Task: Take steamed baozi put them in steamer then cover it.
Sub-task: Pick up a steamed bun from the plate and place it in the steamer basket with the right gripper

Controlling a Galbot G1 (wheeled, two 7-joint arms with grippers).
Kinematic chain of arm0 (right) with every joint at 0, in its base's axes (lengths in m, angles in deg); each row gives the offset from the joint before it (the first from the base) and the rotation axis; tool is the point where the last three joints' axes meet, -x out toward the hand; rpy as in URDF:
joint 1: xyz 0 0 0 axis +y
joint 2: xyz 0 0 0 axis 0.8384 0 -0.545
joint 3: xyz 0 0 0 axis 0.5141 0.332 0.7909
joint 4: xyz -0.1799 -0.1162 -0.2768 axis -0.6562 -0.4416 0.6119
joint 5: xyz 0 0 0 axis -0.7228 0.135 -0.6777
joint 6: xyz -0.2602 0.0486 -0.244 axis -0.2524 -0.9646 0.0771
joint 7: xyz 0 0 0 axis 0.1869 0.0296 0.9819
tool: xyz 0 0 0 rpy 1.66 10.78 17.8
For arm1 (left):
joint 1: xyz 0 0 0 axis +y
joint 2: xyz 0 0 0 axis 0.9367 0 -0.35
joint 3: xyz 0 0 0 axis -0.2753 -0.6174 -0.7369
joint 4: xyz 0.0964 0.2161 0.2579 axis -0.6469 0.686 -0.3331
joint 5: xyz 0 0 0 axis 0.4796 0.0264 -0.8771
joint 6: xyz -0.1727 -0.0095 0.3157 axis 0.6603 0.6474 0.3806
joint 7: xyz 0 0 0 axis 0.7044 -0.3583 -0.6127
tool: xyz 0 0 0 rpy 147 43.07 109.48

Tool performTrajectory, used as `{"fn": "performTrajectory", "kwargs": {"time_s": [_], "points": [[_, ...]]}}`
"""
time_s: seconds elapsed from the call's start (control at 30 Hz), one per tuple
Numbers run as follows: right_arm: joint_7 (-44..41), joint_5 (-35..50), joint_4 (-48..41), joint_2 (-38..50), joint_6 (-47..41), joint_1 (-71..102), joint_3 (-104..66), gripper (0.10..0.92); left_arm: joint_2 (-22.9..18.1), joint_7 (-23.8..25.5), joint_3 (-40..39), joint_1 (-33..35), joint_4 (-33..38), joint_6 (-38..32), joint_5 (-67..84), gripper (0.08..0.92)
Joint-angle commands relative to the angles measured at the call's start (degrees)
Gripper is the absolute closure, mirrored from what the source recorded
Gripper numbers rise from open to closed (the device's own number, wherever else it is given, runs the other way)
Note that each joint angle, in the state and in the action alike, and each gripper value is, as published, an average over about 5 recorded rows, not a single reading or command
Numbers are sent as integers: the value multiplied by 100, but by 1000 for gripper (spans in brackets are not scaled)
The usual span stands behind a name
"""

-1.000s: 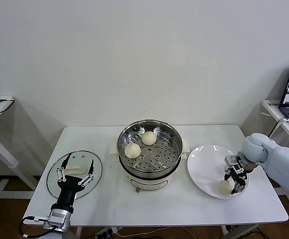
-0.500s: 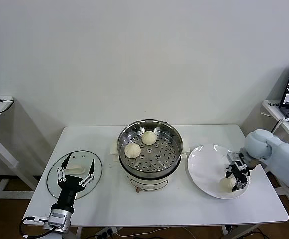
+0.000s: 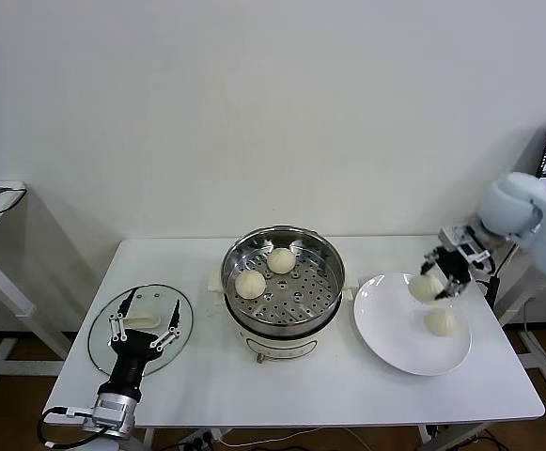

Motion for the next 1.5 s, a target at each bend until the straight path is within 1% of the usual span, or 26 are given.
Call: {"fn": "performTrajectory", "kwargs": {"time_s": [0.03, 0.27, 0.47, 0.6, 0.93, 1.13, 1.5], "points": [[157, -89, 823, -605, 1201, -2053, 924, 366, 4, 3, 51, 2, 7, 5, 4, 177], [507, -394, 1302, -1335, 1727, -2342, 1491, 334, 3, 9, 65, -38, -36, 21, 13, 177], [1126, -703, 1110, -2149, 2343, -2241, 1988, 338, -1, 14, 92, -47, -47, 13, 19, 177], [1362, -1035, 1026, -2458, 2544, -1962, 2116, 338, 5, 38, 172, -43, -67, -2, 34, 177], [1761, -1490, 1147, -2727, 2869, -1226, 2085, 332, 9, 99, 276, -76, -174, -31, 57, 177], [1911, -1350, 1200, -2736, 2898, -998, 2148, 330, 11, 119, 316, -110, -267, -47, 58, 177], [1871, -1040, 915, -2966, 2721, -861, 2302, 330, 10, 143, 361, -139, -329, -64, 60, 177]]}}
